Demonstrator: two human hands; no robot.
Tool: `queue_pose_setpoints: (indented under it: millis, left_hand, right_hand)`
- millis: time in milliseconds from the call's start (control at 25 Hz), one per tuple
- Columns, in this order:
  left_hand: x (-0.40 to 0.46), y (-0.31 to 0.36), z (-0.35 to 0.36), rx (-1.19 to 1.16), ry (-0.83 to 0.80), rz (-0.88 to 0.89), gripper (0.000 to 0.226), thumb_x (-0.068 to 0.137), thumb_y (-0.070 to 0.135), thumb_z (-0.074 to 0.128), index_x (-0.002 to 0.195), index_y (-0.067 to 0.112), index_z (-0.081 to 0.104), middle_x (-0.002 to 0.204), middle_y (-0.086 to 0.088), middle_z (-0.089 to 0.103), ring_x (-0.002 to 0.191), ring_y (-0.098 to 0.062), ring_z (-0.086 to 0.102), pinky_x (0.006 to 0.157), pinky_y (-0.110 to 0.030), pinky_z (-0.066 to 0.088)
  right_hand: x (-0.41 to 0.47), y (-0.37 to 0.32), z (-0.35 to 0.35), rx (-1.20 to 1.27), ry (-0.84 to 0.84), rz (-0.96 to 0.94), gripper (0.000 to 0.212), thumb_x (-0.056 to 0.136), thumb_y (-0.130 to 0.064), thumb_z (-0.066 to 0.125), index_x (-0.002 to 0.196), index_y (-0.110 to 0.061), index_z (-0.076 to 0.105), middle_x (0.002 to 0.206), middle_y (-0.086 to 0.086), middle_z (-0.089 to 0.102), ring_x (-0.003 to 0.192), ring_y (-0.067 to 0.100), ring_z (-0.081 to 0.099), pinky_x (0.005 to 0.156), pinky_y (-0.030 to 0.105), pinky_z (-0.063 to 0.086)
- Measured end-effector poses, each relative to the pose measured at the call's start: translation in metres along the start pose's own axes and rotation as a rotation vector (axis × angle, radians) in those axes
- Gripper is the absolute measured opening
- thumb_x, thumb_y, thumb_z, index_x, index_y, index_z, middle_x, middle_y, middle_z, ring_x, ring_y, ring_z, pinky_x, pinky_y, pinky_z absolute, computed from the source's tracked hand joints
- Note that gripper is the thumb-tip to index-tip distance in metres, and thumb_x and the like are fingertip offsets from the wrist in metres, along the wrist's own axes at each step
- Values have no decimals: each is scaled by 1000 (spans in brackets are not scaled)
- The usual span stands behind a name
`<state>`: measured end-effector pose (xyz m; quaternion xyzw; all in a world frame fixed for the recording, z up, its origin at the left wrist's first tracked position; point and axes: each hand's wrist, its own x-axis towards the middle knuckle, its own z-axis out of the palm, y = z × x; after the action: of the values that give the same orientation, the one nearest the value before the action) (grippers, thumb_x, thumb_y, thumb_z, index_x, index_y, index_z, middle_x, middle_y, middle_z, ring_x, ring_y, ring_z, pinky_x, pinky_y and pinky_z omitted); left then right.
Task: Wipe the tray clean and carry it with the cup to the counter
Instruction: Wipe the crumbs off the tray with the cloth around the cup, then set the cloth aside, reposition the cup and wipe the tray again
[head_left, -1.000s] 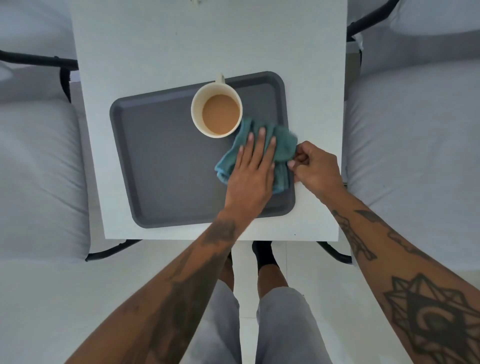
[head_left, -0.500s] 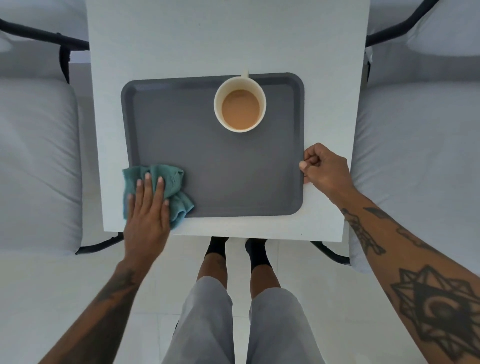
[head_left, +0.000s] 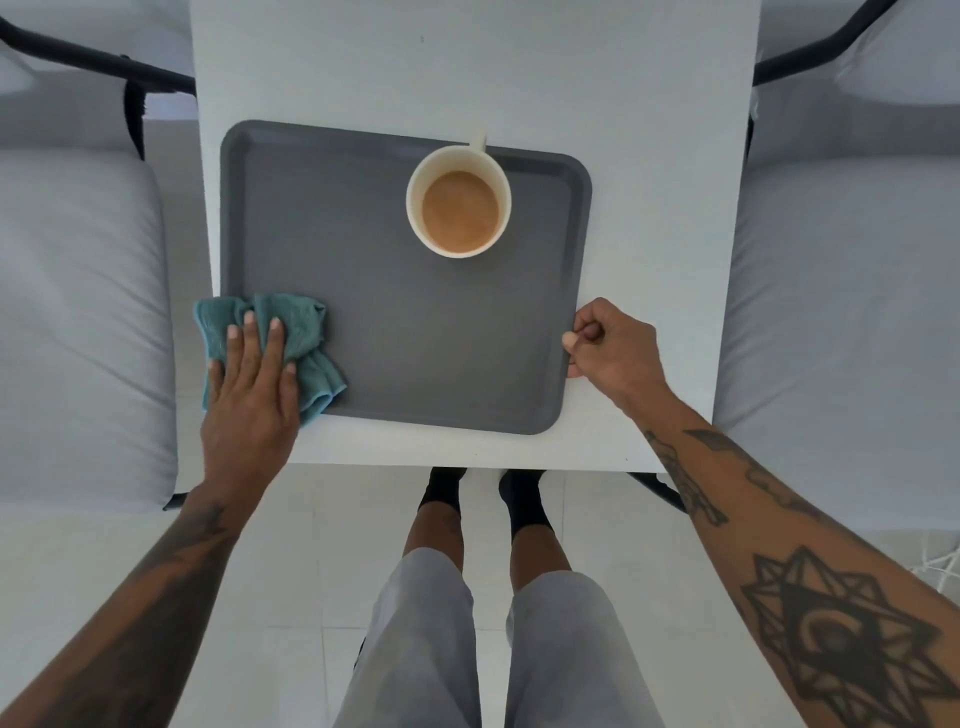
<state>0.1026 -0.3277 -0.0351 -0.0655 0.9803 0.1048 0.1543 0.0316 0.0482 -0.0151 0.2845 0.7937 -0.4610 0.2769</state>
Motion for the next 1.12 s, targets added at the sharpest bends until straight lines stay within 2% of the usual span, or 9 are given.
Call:
queue_pose_setpoints:
  millis: [160,240,360,520,600,680,760,880,1120]
  left_hand:
    - [-3,13,-24,-150,23,-129,48,106,29,30,149,11,41,155,-18,41,144,-35,37,113,-49,33]
    - [-15,44,-51,-412,82,-359,35,107,23,35,128,4,56,119,-21,65,108,-36,60,82,-33,41]
    - [-38,99,-96,-1057,80,-743,31,103,20,41,84,6,62,74,-3,62,72,-19,57,61,-28,44]
    - [-68,163,-132,-1784,-462,-891,48,90,18,42,53,12,72,58,-5,68,52,-16,66,51,-22,55]
    - [-75,185,-132,-1807,-698,-811,43,86,29,45,71,6,79,76,-12,74,64,-22,71,60,-26,59]
    - [-75,196,-122,-1646,-826,-636,56,93,51,44,109,8,75,108,-16,75,95,-30,73,84,-38,58]
    - [-76,207,-111,-1357,-931,-400,66,83,72,52,124,22,67,117,-10,74,107,-34,70,88,-44,55]
    - [-77,224,-97,-1115,-966,-313,55,74,39,84,123,27,61,113,4,75,102,-18,73,81,-31,59]
    - [-41,249,-73,-1003,-761,-270,33,84,18,78,116,20,69,106,5,77,98,-14,73,89,-31,59]
  right_hand:
    - [-8,-10,9,-4,2,72,9,88,-12,63,97,-10,63,76,-2,61,82,30,70,83,45,59]
    - [-28,-14,8,-63,83,95,24,90,-25,63,111,-15,61,97,1,66,88,23,67,87,38,55]
    - [-87,-30,5,-40,157,13,31,90,-35,64,119,-22,59,115,-2,65,88,4,62,76,16,46]
    - [-149,-57,-1,357,-519,127,60,76,-54,69,131,-39,53,123,-13,66,112,3,63,99,29,49]
    - [-167,-59,-13,409,-698,157,59,74,-58,70,129,-44,55,127,-14,65,117,7,62,101,35,50]
    - [-178,-53,-31,351,-715,144,59,73,-64,70,127,-46,55,128,-19,64,118,4,61,100,36,51]
    - [-183,-40,-48,356,-669,167,56,77,-58,70,128,-41,55,125,-17,66,115,5,64,98,36,53]
    - [-182,-9,-63,125,-397,126,16,95,-32,58,109,-36,66,102,-7,74,95,13,71,85,42,57]
    - [-162,25,-94,112,-44,142,31,98,-9,44,95,-28,67,81,1,70,62,19,69,60,32,57]
